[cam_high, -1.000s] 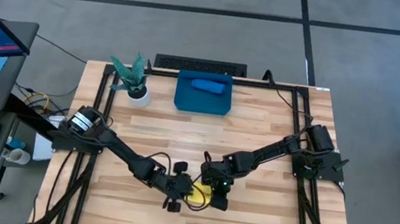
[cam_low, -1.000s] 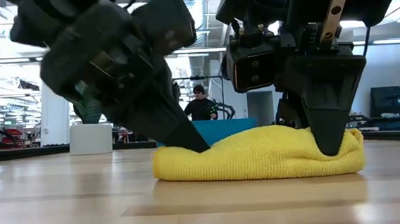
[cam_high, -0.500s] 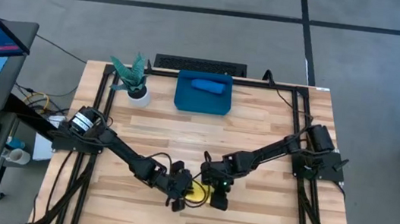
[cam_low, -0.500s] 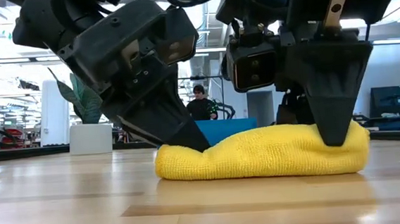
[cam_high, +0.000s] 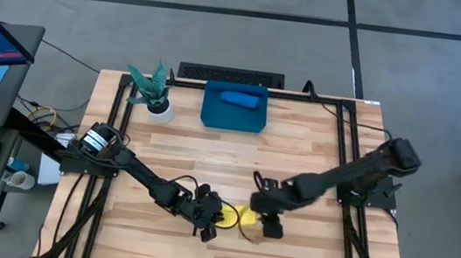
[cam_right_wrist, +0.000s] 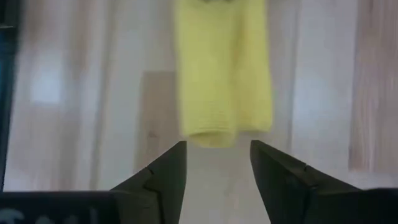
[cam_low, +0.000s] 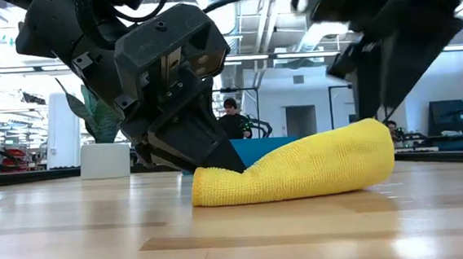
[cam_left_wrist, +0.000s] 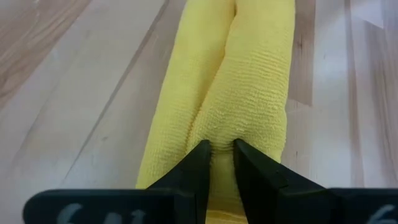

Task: Roll microfiber towels into tight, uniform cylinder then place into a basket
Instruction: Roll the yellow microfiber towel

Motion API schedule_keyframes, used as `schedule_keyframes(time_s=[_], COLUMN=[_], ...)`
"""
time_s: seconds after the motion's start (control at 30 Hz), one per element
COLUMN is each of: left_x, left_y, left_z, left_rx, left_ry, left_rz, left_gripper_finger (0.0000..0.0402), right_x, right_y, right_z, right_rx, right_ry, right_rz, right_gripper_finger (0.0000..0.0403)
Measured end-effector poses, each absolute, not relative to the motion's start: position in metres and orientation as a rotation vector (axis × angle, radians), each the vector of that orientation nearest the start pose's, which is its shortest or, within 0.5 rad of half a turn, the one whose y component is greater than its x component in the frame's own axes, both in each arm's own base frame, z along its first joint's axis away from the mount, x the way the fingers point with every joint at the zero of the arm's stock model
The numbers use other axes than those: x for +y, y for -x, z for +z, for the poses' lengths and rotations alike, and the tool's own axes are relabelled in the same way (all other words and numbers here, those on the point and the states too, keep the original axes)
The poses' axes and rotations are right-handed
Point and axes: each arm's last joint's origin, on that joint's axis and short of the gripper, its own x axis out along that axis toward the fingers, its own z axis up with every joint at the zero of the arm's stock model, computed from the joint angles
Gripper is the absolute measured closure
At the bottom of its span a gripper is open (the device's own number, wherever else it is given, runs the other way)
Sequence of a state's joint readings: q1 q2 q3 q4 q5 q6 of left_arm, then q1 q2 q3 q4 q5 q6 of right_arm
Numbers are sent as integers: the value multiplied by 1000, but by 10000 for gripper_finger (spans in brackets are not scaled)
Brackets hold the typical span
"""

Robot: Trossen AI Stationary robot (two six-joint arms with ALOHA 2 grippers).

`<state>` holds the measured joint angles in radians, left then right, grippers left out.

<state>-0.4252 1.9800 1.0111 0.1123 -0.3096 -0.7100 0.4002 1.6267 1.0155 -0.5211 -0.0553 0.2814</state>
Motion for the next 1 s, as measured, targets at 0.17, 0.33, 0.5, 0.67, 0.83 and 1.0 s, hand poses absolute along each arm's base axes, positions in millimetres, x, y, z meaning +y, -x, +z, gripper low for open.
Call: schedule_keyframes(time_s=[0.17,0.33,0.5,0.67,0.83,1.0], left_x=[-147,-147,-146,-145,-145,-145], left_y=[-346,-346,-346,-347,-346,-346], left_z=[106,105,105,105,105,105], left_rx=[789,790,791,793,794,794], left_ry=[365,376,382,384,383,383], left_rz=[176,180,177,177,177,177], left_gripper_finger=[335,335,335,335,335,335], right_x=[150,174,182,178,171,164], right_y=[-263,-255,-263,-272,-282,-287], right_z=[188,181,171,145,136,138], right_rx=[950,769,704,778,791,784], right_ry=[95,247,315,354,324,266], right_rz=[328,420,347,316,271,228], right_gripper_finger=[207,206,220,243,265,283])
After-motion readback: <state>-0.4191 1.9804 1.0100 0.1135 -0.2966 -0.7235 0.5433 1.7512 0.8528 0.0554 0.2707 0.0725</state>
